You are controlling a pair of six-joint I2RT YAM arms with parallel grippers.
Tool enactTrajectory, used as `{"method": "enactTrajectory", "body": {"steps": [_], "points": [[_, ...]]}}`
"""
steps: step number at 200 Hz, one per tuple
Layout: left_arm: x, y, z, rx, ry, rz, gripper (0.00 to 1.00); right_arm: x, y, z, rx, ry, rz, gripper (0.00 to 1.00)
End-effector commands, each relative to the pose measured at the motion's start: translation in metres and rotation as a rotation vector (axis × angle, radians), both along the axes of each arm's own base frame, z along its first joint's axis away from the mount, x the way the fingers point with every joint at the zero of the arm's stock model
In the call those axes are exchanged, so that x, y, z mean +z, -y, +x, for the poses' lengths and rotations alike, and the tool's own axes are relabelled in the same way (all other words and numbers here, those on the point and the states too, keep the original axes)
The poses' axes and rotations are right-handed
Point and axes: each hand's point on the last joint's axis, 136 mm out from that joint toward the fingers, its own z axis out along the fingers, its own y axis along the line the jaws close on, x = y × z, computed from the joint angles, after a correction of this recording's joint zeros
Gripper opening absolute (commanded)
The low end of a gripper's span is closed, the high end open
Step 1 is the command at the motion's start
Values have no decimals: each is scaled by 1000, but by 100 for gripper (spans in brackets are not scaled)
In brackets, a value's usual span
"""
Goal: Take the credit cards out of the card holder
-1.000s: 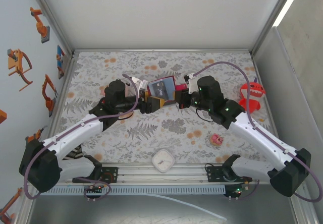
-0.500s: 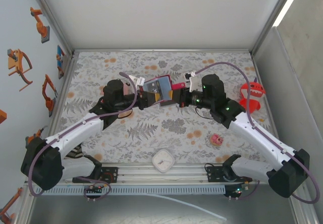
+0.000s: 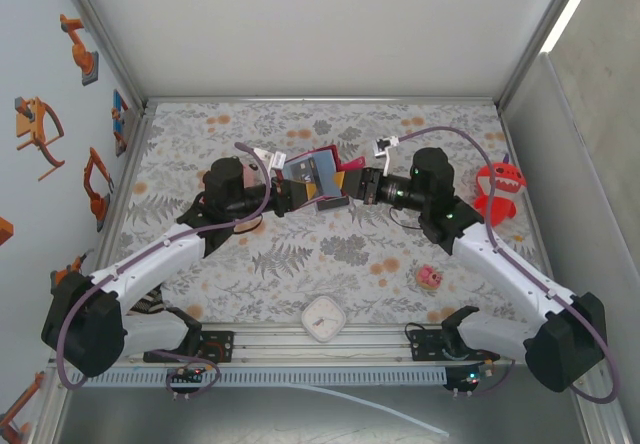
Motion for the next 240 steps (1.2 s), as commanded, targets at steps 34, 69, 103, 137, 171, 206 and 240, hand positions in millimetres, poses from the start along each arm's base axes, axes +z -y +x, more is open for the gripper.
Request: {"method": "enactTrajectory", "body": {"steps": [34, 69, 103, 137, 171, 206, 240], "points": [[2, 3, -6, -42, 4, -17, 0, 12, 4, 1, 1, 29, 50, 13], [0, 4, -8, -48, -6, -6, 0, -4, 12, 7, -55, 5, -16, 20], [-15, 7, -13, -55, -36, 49, 0, -21, 32, 12, -162, -5, -158, 34], [-38, 12, -20, -63, -86, 105, 0, -37, 71, 14, -344, -16, -334, 55], [-64, 23, -32, -86, -155, 147, 1, -52, 109, 9, -492, -49, -467, 66], [-104, 34, -47, -81, -246, 245, 2, -70, 136, -1, -577, -107, -575, 64], [-128, 49, -57, -85, -339, 248, 2, -89, 146, -4, -601, -160, -647, 62]]}}
